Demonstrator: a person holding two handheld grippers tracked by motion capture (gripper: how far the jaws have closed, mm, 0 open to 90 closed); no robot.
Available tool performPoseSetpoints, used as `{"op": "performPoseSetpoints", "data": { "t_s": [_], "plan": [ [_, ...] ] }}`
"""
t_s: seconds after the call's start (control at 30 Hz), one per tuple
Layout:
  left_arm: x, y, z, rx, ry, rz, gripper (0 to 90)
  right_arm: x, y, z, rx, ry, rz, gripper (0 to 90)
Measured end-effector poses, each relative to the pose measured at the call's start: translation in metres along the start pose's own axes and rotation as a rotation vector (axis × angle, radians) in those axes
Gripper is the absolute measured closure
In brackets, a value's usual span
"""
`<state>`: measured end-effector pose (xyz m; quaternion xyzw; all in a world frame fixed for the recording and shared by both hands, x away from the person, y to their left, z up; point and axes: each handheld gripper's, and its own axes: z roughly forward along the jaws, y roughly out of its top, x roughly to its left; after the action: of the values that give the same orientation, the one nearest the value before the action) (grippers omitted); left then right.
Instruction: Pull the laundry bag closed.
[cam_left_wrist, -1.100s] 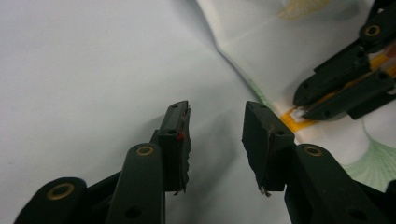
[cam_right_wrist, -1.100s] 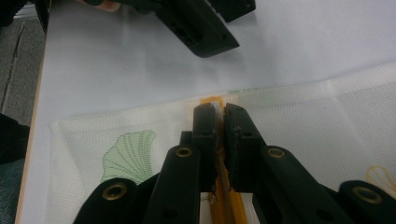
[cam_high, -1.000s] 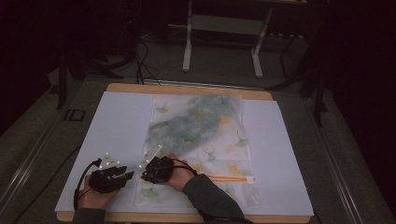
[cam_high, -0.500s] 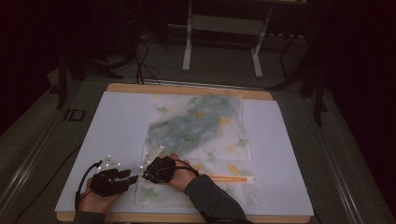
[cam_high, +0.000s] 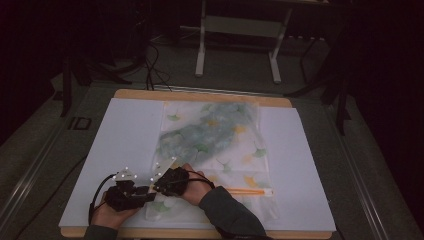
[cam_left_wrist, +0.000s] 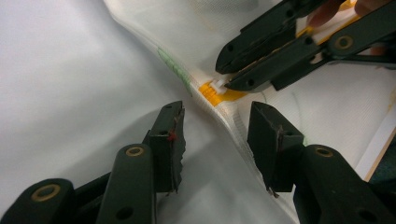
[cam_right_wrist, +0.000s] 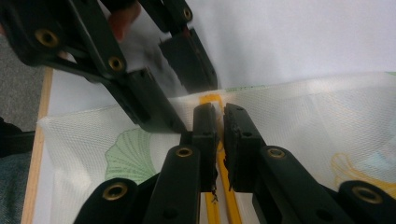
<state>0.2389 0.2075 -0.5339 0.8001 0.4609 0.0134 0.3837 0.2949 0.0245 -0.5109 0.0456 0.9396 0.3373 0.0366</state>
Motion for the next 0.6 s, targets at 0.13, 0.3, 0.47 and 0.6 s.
{"op": "performPoseSetpoints", "data": {
  "t_s": [0.13,0.3,0.47,0.6],
  "plan": [
    [0.0,0.003,0.006,0.009,-0.032,-0.002,56.7,0.0,0.0,-0.004,0.0,-0.001,-0.006,83.5],
    [0.001,0.005,0.011,0.015,-0.063,0.004,63.4,0.0,0.001,-0.01,-0.005,-0.006,-0.015,83.5],
    [0.002,0.005,0.012,0.024,-0.096,0.005,72.7,-0.001,-0.001,-0.01,-0.006,0.003,-0.016,83.4],
    [0.003,0.005,0.014,0.039,-0.104,0.006,81.7,0.0,-0.003,-0.008,-0.006,0.01,-0.016,83.6]
  ]
}}
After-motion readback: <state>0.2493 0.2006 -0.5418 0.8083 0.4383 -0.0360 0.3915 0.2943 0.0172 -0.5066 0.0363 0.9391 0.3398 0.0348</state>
